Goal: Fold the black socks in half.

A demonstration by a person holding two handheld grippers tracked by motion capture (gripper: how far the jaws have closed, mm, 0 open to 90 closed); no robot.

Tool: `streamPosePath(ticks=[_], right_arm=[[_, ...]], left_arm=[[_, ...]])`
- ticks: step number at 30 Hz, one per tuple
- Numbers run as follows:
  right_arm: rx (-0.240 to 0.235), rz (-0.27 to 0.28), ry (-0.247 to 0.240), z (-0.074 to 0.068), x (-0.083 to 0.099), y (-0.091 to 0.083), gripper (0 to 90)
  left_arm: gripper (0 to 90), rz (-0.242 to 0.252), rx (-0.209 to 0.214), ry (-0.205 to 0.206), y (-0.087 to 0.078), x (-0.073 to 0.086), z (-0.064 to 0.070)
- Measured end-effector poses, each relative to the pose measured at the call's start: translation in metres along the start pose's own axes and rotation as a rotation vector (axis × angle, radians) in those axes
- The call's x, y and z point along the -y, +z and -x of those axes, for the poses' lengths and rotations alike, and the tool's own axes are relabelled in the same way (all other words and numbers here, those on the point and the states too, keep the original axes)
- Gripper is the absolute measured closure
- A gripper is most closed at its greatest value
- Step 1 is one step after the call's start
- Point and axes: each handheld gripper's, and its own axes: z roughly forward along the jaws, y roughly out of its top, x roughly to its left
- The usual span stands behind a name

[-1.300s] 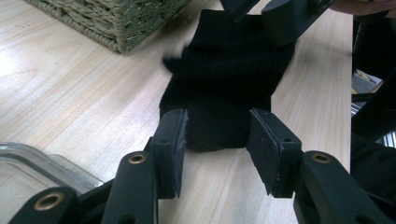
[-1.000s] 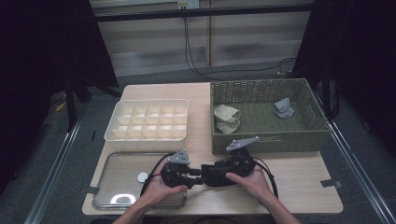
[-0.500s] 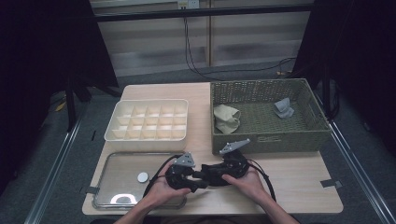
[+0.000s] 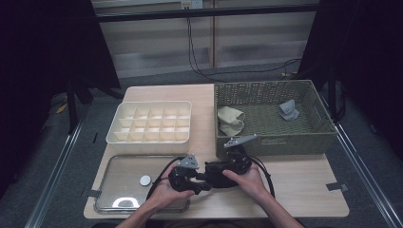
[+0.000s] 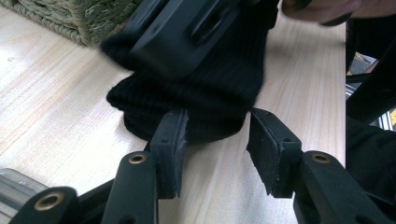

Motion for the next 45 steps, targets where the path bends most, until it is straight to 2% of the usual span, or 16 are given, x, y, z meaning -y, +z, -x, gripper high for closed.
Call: streamPosePath(ticks=[4, 8, 11, 16, 19, 26, 29, 33, 37, 38, 42, 45], right_arm=[[0.046, -0.019, 0.019, 0.008, 0.008, 0.014, 81.5], [0.068, -0.021, 0.018, 0.010, 0.013, 0.017, 80.4], [0.071, -0.030, 0.001, 0.008, 0.012, 0.015, 73.2], [0.055, 0.010, 0.001, 0.006, 0.009, -0.002, 60.1], [0.060, 0.035, 0.000, 0.006, 0.008, -0.016, 61.1], [0.105, 0.061, 0.017, 0.016, 0.019, -0.051, 73.0], [0.129, 0.040, 0.026, 0.021, 0.028, -0.060, 78.2], [0.149, -0.004, 0.031, 0.026, 0.041, -0.060, 80.6], [0.171, -0.032, 0.039, 0.027, 0.049, -0.053, 82.7], [0.171, -0.036, 0.036, 0.027, 0.051, -0.051, 83.6], [0.171, -0.048, 0.043, 0.027, 0.053, -0.048, 87.7], [0.166, -0.047, 0.046, 0.026, 0.055, -0.046, 88.2]], left_arm=[[56.2, -0.014, -0.001, 0.001, -0.001, 0.000, -0.001], [55.5, -0.008, -0.001, -0.008, -0.002, 0.000, -0.001], [55.1, 0.003, 0.001, -0.012, -0.005, 0.000, -0.002], [50.3, 0.019, -0.015, -0.022, -0.010, -0.001, -0.002], [48.9, 0.034, -0.014, -0.029, -0.013, -0.004, -0.001], [54.1, 0.067, -0.017, -0.012, -0.017, -0.014, 0.000], [59.3, 0.057, -0.012, 0.001, -0.010, -0.024, 0.000], [63.1, 0.056, -0.011, 0.012, 0.002, -0.039, -0.005], [64.5, 0.060, 0.007, -0.006, 0.017, -0.049, -0.011], [64.6, 0.048, 0.006, -0.007, 0.024, -0.051, -0.012], [65.0, 0.036, 0.025, -0.010, 0.036, -0.051, -0.011], [65.7, 0.020, 0.018, -0.007, 0.041, -0.049, -0.012]])
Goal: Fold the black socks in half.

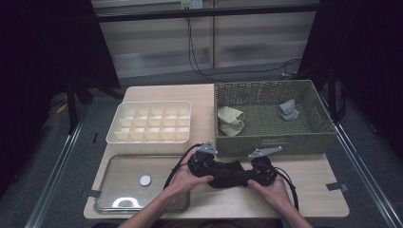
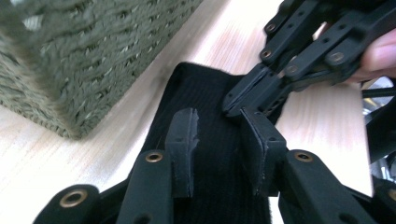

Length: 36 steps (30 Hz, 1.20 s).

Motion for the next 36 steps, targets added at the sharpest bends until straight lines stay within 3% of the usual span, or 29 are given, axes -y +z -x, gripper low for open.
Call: streamPosePath(ticks=[5, 8, 11, 14, 18, 20, 22, 28, 32, 36], right_arm=[[-0.004, 0.001, -0.003, 0.000, 0.002, -0.002, 87.9], [0.000, 0.006, -0.013, 0.000, 0.003, -0.003, 87.0], [0.013, 0.006, -0.010, 0.001, 0.003, -0.005, 85.7], [0.026, 0.012, -0.008, 0.002, 0.002, -0.009, 78.8], [0.048, 0.043, 0.006, 0.004, 0.005, -0.019, 76.0], [0.084, 0.051, 0.002, 0.006, 0.006, -0.024, 72.6], [0.094, 0.068, 0.026, 0.010, 0.007, -0.029, 69.4], [0.116, 0.053, 0.063, 0.015, 0.011, -0.029, 54.1], [0.100, 0.028, 0.058, 0.015, 0.012, -0.020, 54.2], [0.092, 0.024, 0.042, 0.011, 0.014, -0.018, 64.7]], left_arm=[[66.0, -0.012, 0.003, 0.004, 0.004, 0.003, -0.003], [66.3, -0.043, -0.002, 0.013, 0.008, 0.004, -0.005], [66.8, -0.038, 0.002, 0.018, 0.010, 0.005, -0.005], [66.8, -0.042, -0.013, 0.031, 0.012, 0.006, -0.002], [67.3, -0.032, -0.017, 0.025, 0.012, 0.009, -0.002], [67.3, -0.009, -0.017, 0.020, 0.013, 0.010, -0.001], [67.2, -0.011, -0.019, 0.020, 0.013, 0.010, -0.001], [67.3, -0.016, -0.017, 0.026, 0.012, 0.011, -0.001], [67.2, -0.018, -0.023, 0.031, 0.012, 0.011, 0.000], [67.2, -0.024, -0.021, 0.029, 0.012, 0.011, -0.001]])
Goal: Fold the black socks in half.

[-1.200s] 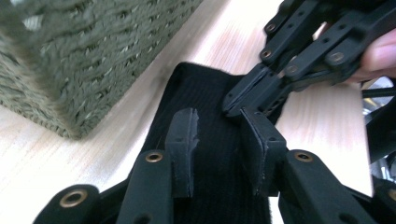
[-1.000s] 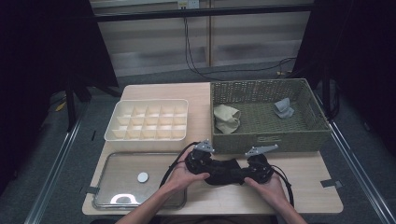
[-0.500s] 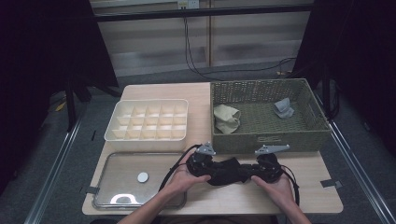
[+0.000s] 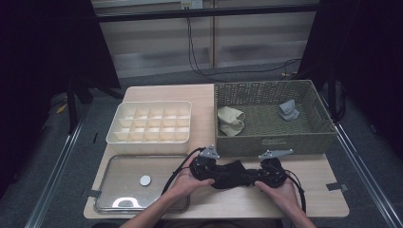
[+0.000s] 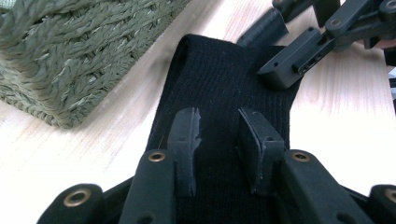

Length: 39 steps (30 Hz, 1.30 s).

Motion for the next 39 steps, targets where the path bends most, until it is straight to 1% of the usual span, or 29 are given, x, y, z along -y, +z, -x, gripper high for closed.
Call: streamPosePath(ticks=[3, 5, 6, 8, 11, 13, 18, 22, 24, 25, 26, 31, 33, 35, 36, 37, 38, 39], right_arm=[[-0.011, -0.005, 0.008, -0.002, 0.000, 0.003, 70.9], [-0.017, -0.005, 0.017, -0.002, -0.001, 0.004, 75.0], [-0.027, -0.004, 0.021, -0.001, -0.001, 0.004, 77.0], [-0.027, 0.003, 0.022, 0.000, -0.003, 0.004, 79.0], [-0.016, 0.017, 0.022, -0.001, -0.005, 0.002, 80.0], [-0.016, 0.026, 0.023, -0.001, -0.007, 0.001, 80.4], [-0.044, 0.067, 0.036, -0.002, -0.010, -0.004, 81.0], [-0.065, 0.096, 0.048, -0.005, -0.013, -0.008, 80.9], [-0.075, 0.110, 0.047, -0.008, -0.015, -0.009, 81.1], [-0.079, 0.115, 0.043, -0.009, -0.017, -0.009, 81.2], [-0.084, 0.118, 0.041, -0.010, -0.017, -0.009, 81.3], [-0.106, 0.127, 0.042, -0.012, -0.021, -0.009, 81.4], [-0.106, 0.132, 0.038, -0.012, -0.021, -0.009, 81.5], [-0.105, 0.130, 0.035, -0.011, -0.021, -0.010, 81.6], [-0.105, 0.129, 0.038, -0.010, -0.021, -0.010, 81.7], [-0.103, 0.129, 0.037, -0.009, -0.020, -0.011, 81.7], [-0.101, 0.131, 0.036, -0.008, -0.019, -0.012, 81.7], [-0.097, 0.130, 0.040, -0.007, -0.019, -0.012, 81.7]], left_arm=[[67.0, 0.007, 0.003, -0.003, 0.001, 0.000, 0.000], [67.0, -0.004, -0.003, 0.001, 0.000, 0.000, 0.000], [67.0, -0.001, -0.001, 0.001, 0.000, 0.000, 0.001], [67.0, -0.001, -0.001, 0.002, 0.001, 0.000, 0.001], [67.0, -0.005, -0.001, 0.000, 0.000, 0.000, 0.001], [67.0, -0.007, -0.002, 0.006, 0.001, 0.000, 0.001], [67.1, -0.004, -0.004, 0.005, 0.001, 0.000, 0.001], [67.2, 0.003, 0.000, 0.005, 0.003, 0.000, 0.001], [67.3, 0.012, -0.005, 0.005, 0.004, -0.001, 0.002], [67.2, 0.008, -0.009, 0.009, 0.005, -0.001, 0.003], [67.2, 0.001, -0.011, 0.011, 0.004, -0.001, 0.003], [67.1, 0.008, -0.023, -0.004, 0.005, 0.000, 0.006], [67.1, 0.004, -0.028, -0.003, 0.004, -0.001, 0.007], [67.0, 0.013, -0.026, 0.006, 0.004, -0.001, 0.007], [66.4, 0.016, -0.019, -0.006, 0.003, -0.002, 0.007], [64.2, 0.008, -0.014, -0.007, 0.002, -0.002, 0.006], [62.8, -0.006, -0.018, -0.004, 0.000, -0.003, 0.006], [62.5, 0.008, -0.018, -0.008, -0.001, -0.003, 0.007]])
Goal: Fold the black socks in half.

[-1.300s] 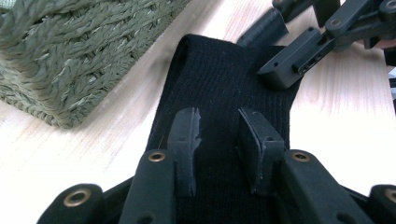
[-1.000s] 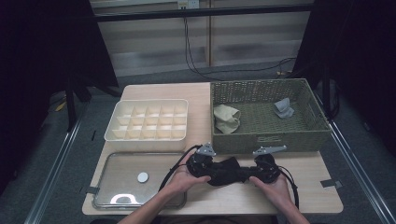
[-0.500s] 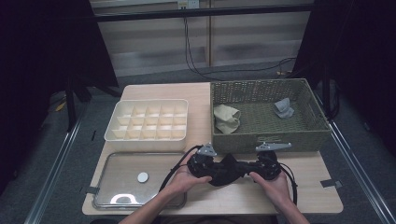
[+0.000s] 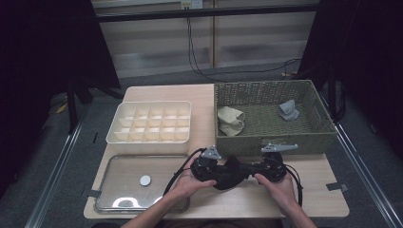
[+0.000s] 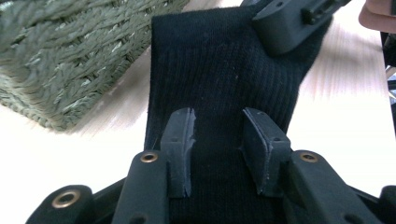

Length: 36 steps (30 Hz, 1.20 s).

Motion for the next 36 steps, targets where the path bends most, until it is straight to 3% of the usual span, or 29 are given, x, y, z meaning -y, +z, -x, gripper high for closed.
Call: streamPosePath(ticks=[3, 10, 12, 19, 21, 25, 36], right_arm=[[0.008, 0.006, 0.007, 0.003, 0.001, -0.004, 81.7], [0.013, 0.022, 0.012, 0.010, 0.003, -0.012, 81.5], [0.017, 0.021, 0.014, 0.010, 0.003, -0.013, 81.5], [0.022, 0.020, 0.006, 0.011, 0.003, -0.014, 81.3], [0.020, 0.020, 0.002, 0.011, 0.003, -0.014, 81.3], [0.024, 0.016, 0.002, 0.011, 0.003, -0.013, 81.2], [0.002, 0.018, -0.026, 0.003, -0.002, -0.008, 80.3]], left_arm=[[57.4, 0.004, -0.007, 0.003, -0.003, 0.000, 0.003], [55.6, 0.035, -0.011, 0.011, -0.019, -0.002, 0.007], [55.7, 0.050, -0.011, -0.013, -0.025, 0.000, 0.007], [56.5, 0.030, -0.033, -0.008, -0.049, 0.008, 0.004], [60.2, 0.007, -0.027, 0.021, -0.054, 0.014, 0.003], [67.0, 0.019, -0.027, -0.017, -0.052, 0.027, 0.001], [67.1, -0.018, -0.002, 0.012, -0.032, 0.022, 0.008]])
